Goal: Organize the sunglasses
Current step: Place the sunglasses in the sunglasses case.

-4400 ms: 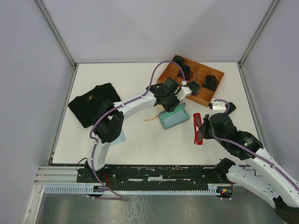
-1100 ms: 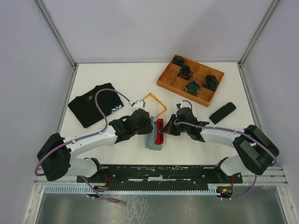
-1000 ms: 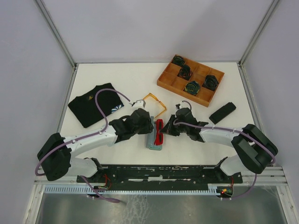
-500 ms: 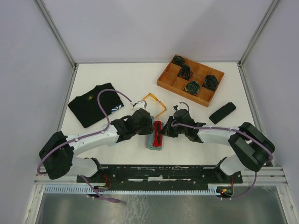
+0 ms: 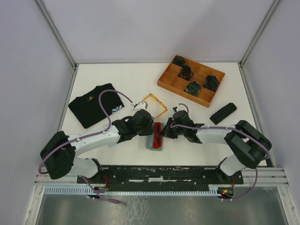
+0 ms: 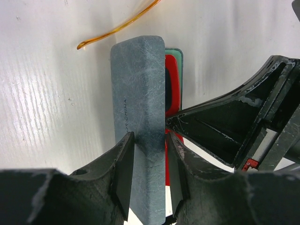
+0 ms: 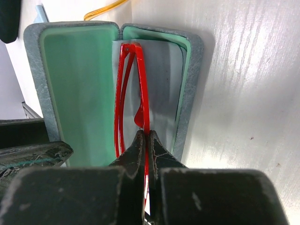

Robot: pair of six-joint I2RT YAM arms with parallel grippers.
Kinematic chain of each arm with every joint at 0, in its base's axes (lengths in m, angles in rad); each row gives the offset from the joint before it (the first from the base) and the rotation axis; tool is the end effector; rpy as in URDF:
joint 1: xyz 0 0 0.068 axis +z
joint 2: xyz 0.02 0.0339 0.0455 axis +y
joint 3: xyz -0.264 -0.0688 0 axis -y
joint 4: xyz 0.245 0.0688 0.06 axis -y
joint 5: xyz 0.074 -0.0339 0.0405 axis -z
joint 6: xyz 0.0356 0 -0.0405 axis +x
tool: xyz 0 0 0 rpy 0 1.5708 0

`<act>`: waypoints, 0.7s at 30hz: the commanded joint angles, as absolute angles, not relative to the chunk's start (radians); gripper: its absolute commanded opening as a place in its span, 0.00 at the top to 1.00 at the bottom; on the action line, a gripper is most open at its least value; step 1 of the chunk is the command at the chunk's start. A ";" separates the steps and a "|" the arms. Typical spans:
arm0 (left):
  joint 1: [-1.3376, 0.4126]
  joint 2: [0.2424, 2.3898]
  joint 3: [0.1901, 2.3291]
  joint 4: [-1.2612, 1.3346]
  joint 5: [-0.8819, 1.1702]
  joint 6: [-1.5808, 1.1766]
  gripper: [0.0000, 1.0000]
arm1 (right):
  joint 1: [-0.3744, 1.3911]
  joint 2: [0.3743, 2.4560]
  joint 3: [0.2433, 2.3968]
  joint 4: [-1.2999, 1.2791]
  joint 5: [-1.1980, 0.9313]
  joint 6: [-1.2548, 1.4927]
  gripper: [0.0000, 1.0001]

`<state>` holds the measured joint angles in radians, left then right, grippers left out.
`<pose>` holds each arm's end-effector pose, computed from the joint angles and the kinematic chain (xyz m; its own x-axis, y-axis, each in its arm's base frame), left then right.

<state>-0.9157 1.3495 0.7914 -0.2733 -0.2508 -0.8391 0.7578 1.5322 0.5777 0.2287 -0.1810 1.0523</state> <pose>0.1744 -0.2125 0.2121 -0.7965 -0.1463 -0.5867 0.1102 0.9189 -0.3788 0.2004 0.1984 0.1397 -0.9111 0.3141 -0.2669 0.0352 0.7045 0.7089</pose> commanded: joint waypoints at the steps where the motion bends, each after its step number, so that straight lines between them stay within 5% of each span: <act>1: -0.911 1.353 0.805 -0.229 -0.231 -0.801 0.60 | 0.768 1.556 0.582 0.328 -0.183 1.067 1.00; 12: -0.912 1.362 0.808 -0.227 -0.216 -0.795 0.62 | 0.778 1.620 0.573 0.407 -0.180 1.071 1.00; 21: -0.912 1.358 0.810 -0.231 -0.220 -0.789 0.62 | 0.787 1.597 0.578 0.337 -0.141 1.026 0.80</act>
